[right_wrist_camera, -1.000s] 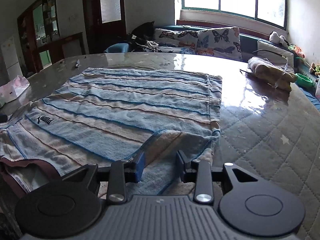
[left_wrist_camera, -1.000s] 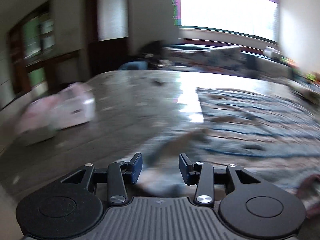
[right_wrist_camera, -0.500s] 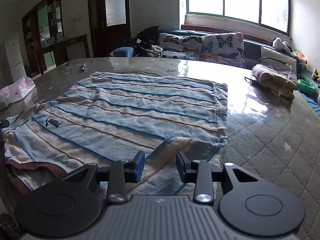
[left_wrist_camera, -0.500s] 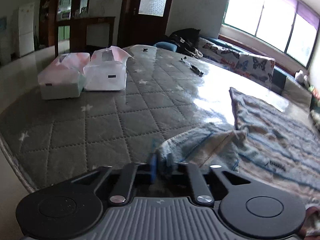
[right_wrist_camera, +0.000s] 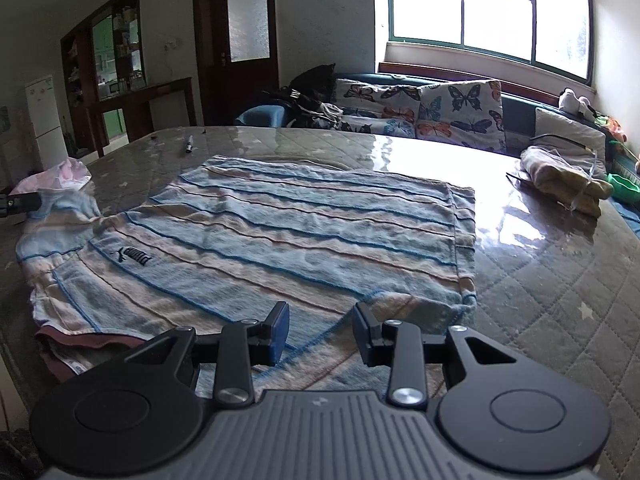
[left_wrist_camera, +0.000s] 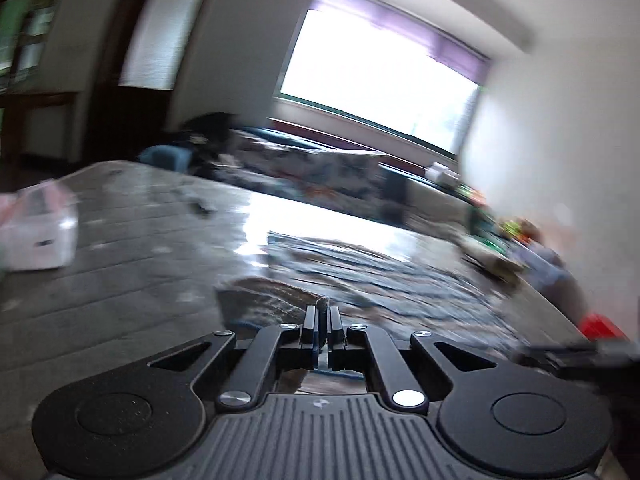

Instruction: Fold clothes

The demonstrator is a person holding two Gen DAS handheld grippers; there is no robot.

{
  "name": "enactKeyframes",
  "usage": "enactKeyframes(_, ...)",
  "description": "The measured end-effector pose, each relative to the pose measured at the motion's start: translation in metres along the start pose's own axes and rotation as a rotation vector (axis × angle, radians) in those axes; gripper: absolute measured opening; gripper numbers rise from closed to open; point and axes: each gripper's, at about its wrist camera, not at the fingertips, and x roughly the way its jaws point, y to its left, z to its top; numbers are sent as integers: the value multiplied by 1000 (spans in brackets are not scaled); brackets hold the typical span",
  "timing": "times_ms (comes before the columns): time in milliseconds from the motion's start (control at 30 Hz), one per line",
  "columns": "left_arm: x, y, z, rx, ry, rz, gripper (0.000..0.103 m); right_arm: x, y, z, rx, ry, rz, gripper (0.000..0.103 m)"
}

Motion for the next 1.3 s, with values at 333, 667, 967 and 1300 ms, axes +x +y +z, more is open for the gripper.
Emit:
enactKeyframes(333, 24, -31, -15, 116, 130, -196, 5, 2, 10, 2, -15, 8, 37, 35)
enactKeyframes(667, 26, -30, -15, 105, 192, -256, 10, 8, 33, 12, -69, 18, 120, 35)
enactKeyframes(967, 33, -13, -2, 109, 169, -148, 23, 17, 66, 25, -150, 33, 222, 34)
enactKeyframes(1300, 83, 13, 13, 123, 205, -14, 13, 43, 114, 40, -266, 66, 365, 33)
